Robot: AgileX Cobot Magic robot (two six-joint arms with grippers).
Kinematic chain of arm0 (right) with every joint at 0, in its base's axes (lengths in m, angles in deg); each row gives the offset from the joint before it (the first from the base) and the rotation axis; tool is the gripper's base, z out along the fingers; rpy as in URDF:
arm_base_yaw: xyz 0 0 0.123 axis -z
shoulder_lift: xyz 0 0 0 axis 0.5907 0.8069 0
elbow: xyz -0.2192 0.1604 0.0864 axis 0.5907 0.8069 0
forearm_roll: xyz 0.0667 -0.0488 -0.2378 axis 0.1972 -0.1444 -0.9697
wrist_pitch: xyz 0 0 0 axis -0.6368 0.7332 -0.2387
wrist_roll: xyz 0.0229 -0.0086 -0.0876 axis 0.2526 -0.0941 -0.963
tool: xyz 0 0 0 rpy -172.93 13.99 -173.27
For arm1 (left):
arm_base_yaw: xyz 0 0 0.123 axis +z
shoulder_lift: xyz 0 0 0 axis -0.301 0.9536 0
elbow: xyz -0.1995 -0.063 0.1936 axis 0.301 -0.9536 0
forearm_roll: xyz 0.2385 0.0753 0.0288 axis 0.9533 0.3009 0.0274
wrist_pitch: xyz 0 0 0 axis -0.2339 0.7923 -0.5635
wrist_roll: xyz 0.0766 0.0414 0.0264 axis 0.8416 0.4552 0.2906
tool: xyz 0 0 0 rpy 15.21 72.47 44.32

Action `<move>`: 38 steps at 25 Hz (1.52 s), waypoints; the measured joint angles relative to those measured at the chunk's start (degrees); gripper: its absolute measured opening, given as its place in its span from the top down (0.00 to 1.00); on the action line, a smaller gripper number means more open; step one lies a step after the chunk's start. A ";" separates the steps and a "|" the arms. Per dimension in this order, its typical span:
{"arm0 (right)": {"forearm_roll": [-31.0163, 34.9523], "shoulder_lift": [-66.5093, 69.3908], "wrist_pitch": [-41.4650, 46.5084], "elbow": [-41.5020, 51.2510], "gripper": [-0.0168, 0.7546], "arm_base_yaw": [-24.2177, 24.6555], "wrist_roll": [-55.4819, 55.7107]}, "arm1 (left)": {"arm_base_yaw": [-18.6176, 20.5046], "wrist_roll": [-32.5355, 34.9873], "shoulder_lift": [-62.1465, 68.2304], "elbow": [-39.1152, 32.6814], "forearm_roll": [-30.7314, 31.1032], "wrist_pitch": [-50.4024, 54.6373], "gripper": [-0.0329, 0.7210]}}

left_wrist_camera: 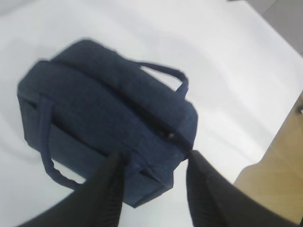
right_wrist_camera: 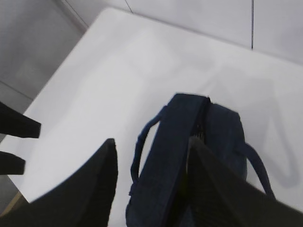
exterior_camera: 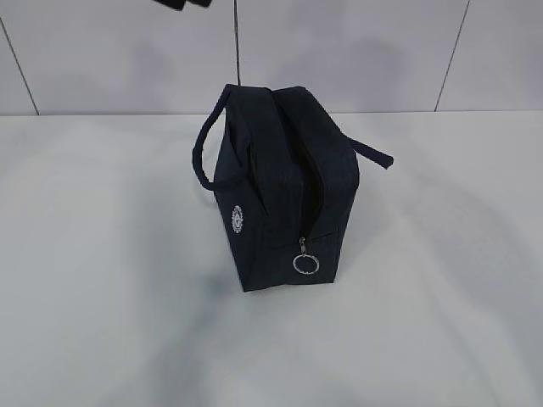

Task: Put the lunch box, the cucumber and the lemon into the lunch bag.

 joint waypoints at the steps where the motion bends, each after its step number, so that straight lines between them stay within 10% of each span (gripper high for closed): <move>1: 0.52 -2.12 -0.77 0.00 0.50 0.00 -0.76 | 0.00 0.49 -1.17 0.00 0.03 -0.14 0.55; 10: 1.81 -21.19 -2.09 2.39 0.53 0.00 -5.36 | 0.00 1.29 -12.05 0.00 0.03 -1.02 0.56; 17: 1.81 -39.32 -7.39 22.92 0.54 0.00 -8.95 | 0.00 1.51 -18.92 -2.12 0.03 -1.10 0.56; 38: 4.07 -74.48 -27.87 86.13 0.54 0.00 -15.54 | 0.00 9.10 -50.55 -57.02 -2.75 -23.22 0.58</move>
